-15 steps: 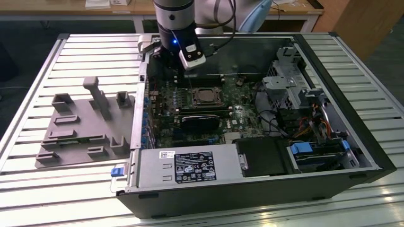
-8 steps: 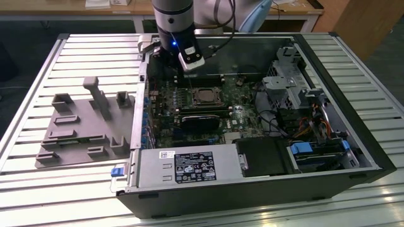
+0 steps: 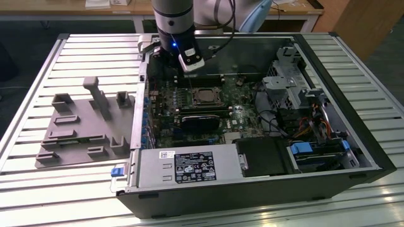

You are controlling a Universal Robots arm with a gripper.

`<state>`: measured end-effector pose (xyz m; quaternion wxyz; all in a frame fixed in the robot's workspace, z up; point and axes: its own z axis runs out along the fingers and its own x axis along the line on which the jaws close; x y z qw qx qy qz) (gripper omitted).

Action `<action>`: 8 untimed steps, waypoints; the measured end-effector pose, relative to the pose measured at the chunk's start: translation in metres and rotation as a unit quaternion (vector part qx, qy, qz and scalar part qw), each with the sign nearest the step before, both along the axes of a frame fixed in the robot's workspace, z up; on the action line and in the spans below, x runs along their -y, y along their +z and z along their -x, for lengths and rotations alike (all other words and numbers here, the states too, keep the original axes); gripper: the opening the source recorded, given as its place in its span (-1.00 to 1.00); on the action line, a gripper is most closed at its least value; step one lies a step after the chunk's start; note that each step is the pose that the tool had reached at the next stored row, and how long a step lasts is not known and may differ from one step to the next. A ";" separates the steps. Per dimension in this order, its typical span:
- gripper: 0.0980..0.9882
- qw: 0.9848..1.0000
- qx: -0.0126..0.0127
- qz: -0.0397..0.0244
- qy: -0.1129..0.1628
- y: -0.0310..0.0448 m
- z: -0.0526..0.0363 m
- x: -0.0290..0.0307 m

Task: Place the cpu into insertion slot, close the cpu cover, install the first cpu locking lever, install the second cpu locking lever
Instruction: 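Install the first cpu locking lever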

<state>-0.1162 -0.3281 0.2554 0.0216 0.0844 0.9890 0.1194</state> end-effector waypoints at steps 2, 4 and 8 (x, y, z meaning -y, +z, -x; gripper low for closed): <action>-0.99 1.000 0.000 0.000 0.000 -0.0004 -0.0007 0.0000; -0.99 1.000 0.000 -0.001 0.000 -0.0010 -0.0022 0.0000; -0.99 1.000 0.000 -0.001 0.001 -0.0016 -0.0051 0.0000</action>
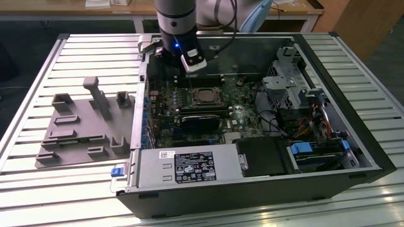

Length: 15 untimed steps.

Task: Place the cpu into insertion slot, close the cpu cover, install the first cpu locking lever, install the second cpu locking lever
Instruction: 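Install the first cpu locking lever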

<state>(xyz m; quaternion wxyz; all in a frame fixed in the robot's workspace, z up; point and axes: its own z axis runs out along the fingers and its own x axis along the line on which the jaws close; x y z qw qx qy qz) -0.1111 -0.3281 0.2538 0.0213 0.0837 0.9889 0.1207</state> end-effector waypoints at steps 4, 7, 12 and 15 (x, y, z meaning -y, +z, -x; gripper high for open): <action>-0.99 1.000 0.000 0.000 0.000 -0.0005 -0.0065 -0.0002; -0.99 1.000 0.000 0.000 0.000 -0.0010 -0.0175 -0.0002; -0.99 1.000 0.000 0.000 0.000 -0.0014 -0.0337 -0.0002; -0.99 1.000 0.000 0.000 0.000 -0.0014 -0.0345 -0.0001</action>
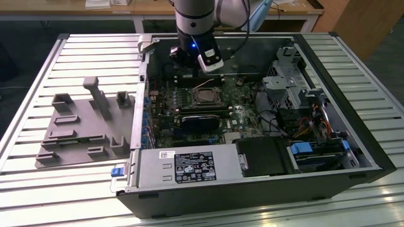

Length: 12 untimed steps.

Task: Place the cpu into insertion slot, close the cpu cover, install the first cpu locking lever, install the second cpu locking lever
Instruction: 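Install the first cpu locking lever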

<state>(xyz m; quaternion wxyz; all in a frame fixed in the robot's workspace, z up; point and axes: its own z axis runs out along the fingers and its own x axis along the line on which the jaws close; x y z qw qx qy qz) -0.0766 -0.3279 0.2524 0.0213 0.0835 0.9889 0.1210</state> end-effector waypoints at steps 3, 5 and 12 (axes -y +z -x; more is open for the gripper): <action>-0.99 1.000 0.000 0.000 0.000 0.0000 0.0000 0.0000; -0.99 1.000 0.001 0.000 0.000 -0.0009 -0.0001 -0.0001; -0.99 1.000 0.019 0.001 -0.002 -0.0059 0.0000 -0.0001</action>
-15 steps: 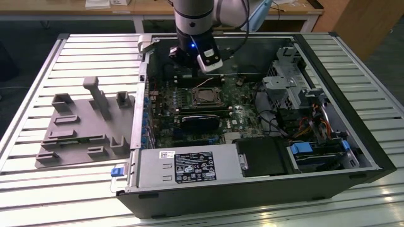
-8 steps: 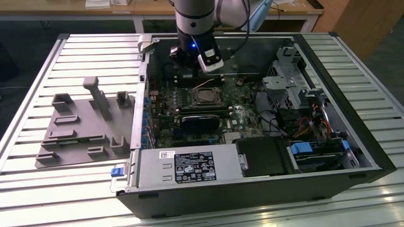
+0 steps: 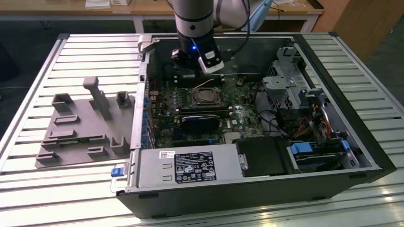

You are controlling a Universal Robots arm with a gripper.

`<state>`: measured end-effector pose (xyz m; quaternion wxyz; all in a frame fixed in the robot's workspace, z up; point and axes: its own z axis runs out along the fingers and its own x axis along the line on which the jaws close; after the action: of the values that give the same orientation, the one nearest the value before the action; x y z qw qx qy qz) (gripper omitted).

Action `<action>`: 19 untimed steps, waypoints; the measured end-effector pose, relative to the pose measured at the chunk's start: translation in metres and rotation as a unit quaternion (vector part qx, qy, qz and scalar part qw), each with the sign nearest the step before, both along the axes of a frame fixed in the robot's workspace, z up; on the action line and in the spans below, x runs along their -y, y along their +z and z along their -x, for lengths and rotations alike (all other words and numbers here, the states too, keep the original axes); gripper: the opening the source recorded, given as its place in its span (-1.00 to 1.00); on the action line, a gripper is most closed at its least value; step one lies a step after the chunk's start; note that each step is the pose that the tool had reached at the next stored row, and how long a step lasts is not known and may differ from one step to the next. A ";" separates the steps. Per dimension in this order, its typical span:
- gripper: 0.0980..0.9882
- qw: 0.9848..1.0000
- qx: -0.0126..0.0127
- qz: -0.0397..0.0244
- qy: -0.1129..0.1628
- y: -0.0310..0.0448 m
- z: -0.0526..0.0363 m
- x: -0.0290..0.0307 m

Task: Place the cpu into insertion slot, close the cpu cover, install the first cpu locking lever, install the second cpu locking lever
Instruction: 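Install the first cpu locking lever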

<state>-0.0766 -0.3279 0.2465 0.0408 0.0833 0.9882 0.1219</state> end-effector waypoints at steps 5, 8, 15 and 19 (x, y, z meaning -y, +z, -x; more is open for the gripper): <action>-0.99 1.000 0.004 0.001 -0.001 -0.0034 0.0000 0.0000; -0.99 1.000 0.005 0.003 -0.002 -0.0051 -0.0004 0.0000; -0.99 1.000 0.005 0.009 -0.002 -0.0081 -0.0097 -0.0005; -0.99 1.000 0.005 0.013 -0.002 -0.0096 -0.0165 -0.0008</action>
<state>-0.0601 -0.3271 0.2370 0.0470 0.0843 0.9893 0.1090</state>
